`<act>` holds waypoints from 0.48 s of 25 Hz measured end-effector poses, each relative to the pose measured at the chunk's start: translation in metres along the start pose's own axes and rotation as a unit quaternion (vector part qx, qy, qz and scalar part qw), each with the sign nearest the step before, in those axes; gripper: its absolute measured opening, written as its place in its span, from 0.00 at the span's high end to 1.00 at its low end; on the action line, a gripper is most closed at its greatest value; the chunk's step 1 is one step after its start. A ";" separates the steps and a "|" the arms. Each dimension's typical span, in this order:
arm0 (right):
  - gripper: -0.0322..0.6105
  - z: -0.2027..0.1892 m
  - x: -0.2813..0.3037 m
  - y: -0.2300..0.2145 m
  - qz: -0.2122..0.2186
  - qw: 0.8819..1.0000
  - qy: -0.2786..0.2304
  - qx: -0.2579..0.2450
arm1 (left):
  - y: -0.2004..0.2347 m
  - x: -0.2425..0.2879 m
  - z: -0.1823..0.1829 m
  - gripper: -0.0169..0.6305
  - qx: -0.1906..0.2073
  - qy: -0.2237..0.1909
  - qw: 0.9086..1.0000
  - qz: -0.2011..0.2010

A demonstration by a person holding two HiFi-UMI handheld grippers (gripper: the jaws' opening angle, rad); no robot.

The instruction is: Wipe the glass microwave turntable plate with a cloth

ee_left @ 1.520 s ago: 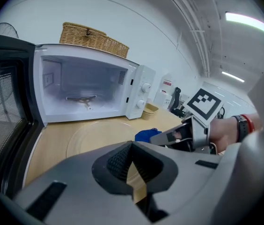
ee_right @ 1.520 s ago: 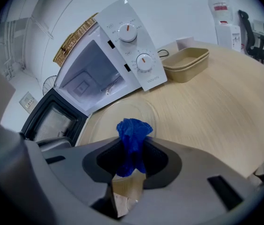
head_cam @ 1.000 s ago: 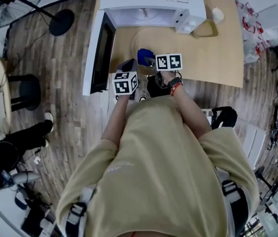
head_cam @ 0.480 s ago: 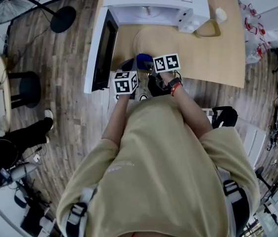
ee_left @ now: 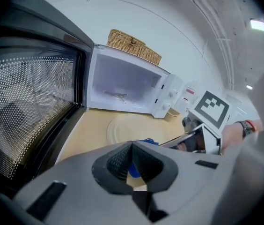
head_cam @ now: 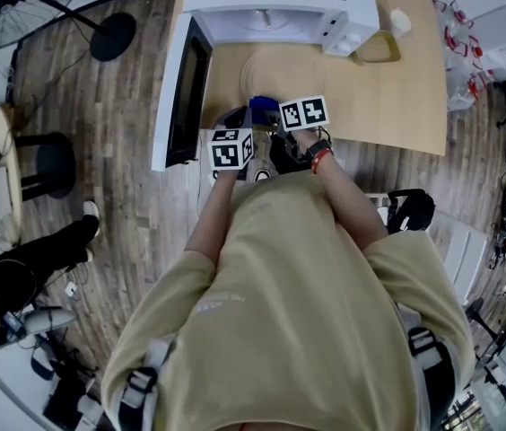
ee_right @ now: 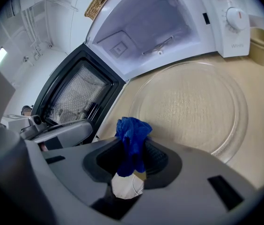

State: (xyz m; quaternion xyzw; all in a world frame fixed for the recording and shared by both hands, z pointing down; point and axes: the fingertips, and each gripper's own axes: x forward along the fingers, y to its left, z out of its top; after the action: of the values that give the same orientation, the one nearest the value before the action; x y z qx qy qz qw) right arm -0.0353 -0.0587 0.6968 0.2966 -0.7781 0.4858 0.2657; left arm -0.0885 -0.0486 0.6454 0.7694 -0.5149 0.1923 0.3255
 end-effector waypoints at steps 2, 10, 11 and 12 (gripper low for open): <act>0.76 0.000 -0.001 -0.002 -0.001 1.000 0.000 0.002 | -0.001 0.002 0.001 0.96 0.001 0.001 1.000 -0.003; 0.76 -0.004 -0.012 -0.016 -0.009 1.000 -0.008 0.018 | -0.019 0.016 0.001 0.96 0.015 0.011 0.999 -0.025; 0.76 -0.005 -0.013 -0.017 -0.009 1.000 -0.009 0.019 | -0.021 0.018 0.001 0.96 0.018 0.012 0.999 -0.028; 0.76 -0.005 -0.015 -0.019 -0.010 1.000 -0.009 0.020 | -0.023 0.019 0.001 0.96 0.020 0.013 0.999 -0.031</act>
State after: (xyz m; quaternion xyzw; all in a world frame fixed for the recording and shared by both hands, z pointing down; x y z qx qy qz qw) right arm -0.0112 -0.0573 0.6999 0.3139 -0.7677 0.4958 0.2574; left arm -0.0593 -0.0559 0.6501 0.7887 -0.4823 0.2026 0.3230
